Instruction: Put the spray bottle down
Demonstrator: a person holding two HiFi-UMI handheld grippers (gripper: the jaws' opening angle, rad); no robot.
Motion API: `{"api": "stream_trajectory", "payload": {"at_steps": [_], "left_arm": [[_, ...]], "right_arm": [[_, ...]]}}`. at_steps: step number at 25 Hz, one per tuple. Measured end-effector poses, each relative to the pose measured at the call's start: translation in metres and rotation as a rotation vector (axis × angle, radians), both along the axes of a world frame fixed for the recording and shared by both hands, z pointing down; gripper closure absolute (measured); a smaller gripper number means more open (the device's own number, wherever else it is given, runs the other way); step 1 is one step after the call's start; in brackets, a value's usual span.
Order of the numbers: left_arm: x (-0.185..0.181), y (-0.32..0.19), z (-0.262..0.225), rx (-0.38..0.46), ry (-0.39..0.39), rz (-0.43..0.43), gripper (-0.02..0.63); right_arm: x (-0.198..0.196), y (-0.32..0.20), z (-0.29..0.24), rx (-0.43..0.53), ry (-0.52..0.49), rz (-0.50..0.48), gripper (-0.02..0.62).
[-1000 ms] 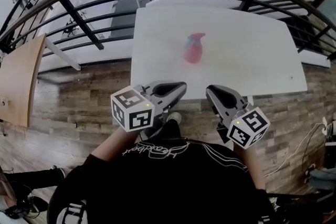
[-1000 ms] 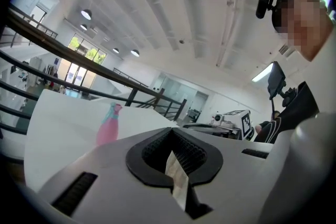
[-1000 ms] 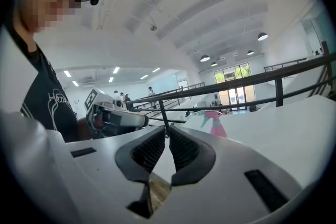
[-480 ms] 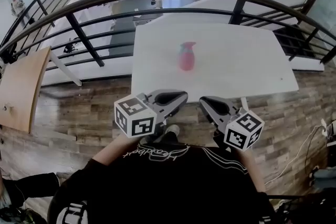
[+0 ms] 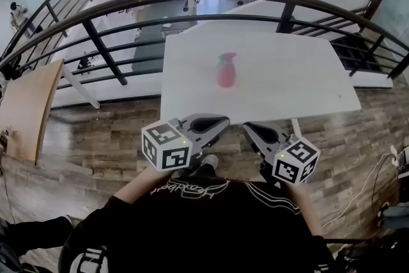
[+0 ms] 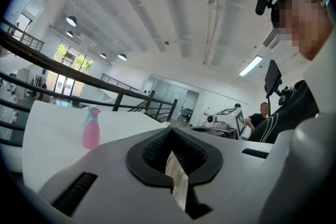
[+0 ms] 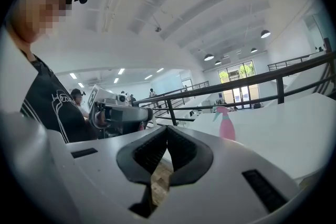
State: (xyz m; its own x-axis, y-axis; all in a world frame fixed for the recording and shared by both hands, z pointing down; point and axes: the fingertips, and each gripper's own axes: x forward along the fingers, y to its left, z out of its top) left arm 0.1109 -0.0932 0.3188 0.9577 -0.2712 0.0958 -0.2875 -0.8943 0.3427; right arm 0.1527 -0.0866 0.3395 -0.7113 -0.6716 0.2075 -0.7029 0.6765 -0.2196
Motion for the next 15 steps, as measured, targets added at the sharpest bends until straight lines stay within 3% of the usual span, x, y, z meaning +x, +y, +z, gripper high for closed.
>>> {"api": "stream_trajectory", "payload": {"at_steps": [15], "left_arm": [[0.0001, 0.0095, -0.0017, 0.003, 0.001, 0.006, 0.598]], "right_arm": [[0.0014, 0.0086, -0.0041, 0.014, 0.01, 0.013, 0.58]]}}
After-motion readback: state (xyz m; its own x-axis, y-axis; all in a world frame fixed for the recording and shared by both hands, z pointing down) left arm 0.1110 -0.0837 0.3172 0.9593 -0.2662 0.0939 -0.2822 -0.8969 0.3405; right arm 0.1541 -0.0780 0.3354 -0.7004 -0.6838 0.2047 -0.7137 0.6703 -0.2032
